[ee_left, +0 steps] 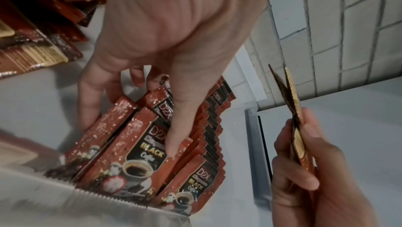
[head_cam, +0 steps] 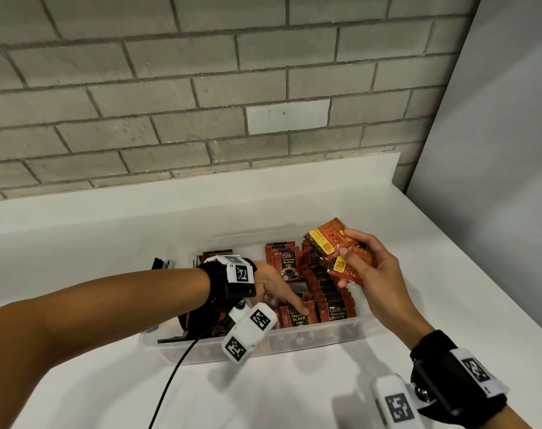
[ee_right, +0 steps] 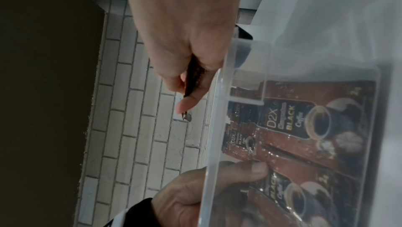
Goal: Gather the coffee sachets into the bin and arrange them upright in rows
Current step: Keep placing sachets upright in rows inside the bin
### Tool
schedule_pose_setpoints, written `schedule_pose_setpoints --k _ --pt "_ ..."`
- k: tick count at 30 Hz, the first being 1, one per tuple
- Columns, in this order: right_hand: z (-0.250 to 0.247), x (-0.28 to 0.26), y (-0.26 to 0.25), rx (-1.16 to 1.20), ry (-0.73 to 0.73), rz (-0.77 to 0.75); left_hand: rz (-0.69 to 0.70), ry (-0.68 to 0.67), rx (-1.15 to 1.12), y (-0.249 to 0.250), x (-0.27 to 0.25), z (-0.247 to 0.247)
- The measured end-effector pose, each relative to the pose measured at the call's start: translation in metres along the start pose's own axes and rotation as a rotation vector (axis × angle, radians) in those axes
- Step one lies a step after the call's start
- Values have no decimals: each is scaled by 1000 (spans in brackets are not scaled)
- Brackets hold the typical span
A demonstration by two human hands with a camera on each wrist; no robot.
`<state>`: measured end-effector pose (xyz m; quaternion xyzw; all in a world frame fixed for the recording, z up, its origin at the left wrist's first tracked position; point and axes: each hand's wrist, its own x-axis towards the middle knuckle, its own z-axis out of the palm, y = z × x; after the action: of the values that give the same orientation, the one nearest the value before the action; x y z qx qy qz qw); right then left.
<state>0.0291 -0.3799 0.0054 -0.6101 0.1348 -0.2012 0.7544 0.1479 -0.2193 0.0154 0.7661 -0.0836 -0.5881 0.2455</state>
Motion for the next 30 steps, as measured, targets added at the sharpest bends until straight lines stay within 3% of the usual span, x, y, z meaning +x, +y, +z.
schedule_pose_setpoints --k 4,7,18,30 --pt "0 0 1 -24 -6 -5 -119 88 73 3 15 8" --pt "0 0 0 -24 -8 -5 -121 119 127 5 21 8" --pt "0 -1 0 -45 -4 -8 -212 139 286 2 29 4" --pt "0 -1 -1 -24 -5 -5 -226 109 250 4 23 9"
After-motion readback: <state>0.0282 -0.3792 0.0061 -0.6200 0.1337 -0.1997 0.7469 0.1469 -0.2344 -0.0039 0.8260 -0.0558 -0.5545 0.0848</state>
